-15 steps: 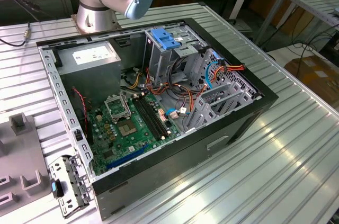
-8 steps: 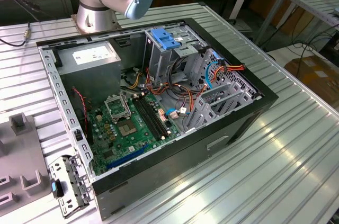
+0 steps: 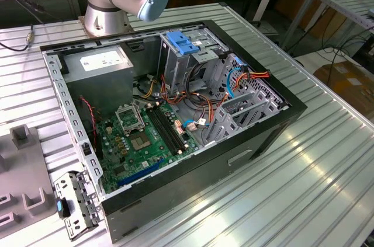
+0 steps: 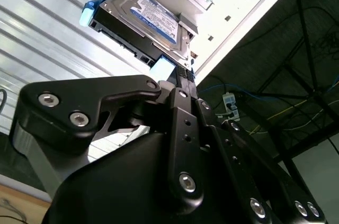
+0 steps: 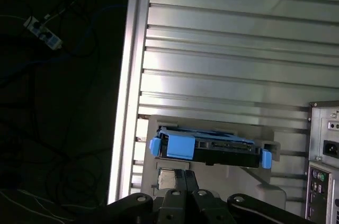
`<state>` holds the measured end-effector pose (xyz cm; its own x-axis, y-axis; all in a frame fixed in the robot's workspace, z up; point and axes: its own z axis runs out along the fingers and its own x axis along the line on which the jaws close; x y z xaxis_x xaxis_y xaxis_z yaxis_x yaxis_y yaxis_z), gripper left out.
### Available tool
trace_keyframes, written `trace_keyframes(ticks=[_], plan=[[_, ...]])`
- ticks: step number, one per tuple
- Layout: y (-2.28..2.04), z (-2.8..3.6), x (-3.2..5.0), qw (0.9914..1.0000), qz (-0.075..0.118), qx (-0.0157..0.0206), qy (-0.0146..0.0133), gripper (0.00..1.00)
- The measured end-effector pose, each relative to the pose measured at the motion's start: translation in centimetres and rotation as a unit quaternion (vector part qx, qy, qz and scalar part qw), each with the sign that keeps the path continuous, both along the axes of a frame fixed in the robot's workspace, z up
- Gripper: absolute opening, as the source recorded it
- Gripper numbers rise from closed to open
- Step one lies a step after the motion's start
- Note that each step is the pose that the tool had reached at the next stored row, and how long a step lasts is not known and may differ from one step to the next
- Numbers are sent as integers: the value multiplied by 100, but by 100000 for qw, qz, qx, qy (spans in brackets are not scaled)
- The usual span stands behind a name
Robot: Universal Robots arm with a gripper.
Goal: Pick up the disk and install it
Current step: 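Pick up the disk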
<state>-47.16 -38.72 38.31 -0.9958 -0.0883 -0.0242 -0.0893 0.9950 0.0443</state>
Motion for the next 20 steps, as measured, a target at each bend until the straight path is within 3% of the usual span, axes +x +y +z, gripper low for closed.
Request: trace_keyframes(ticks=[3, 6, 13, 20], plan=[[0, 0, 0, 100000, 159, -1, 2, 11], [0, 0, 0, 99974, 2283, 0, -1, 11], [0, 0, 0, 99899, 4484, 1, -2, 11], [0, 0, 0, 99763, 6883, 0, 0, 11]])
